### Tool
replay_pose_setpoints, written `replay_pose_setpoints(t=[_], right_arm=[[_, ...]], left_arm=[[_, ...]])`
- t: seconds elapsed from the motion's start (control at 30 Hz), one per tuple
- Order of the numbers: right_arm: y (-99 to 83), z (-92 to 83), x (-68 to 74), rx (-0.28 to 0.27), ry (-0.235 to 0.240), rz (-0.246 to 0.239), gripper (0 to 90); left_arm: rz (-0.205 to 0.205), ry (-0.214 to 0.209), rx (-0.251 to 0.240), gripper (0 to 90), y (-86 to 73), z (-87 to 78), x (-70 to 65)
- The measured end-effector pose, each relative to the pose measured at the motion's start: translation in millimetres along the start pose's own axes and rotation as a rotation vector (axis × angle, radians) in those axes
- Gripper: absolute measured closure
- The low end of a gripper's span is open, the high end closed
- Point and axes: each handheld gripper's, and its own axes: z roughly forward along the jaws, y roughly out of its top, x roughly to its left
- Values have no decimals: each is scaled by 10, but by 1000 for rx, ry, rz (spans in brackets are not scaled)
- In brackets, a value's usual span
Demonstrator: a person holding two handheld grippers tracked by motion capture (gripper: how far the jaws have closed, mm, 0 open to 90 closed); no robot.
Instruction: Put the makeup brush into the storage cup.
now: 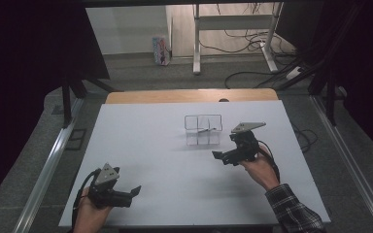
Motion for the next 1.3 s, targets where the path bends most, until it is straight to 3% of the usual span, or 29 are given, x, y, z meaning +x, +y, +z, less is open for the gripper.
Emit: replay_pose_setpoints(t=[0.5, 1.3], right_arm=[[-74, -115, 80, -18, 6, -1, 0], [-260, -300, 179, -12, -12, -9, 0]], left_arm=[[7, 20, 9, 12, -16, -18, 13], [-15, 38, 9, 10, -76, -86, 95]])
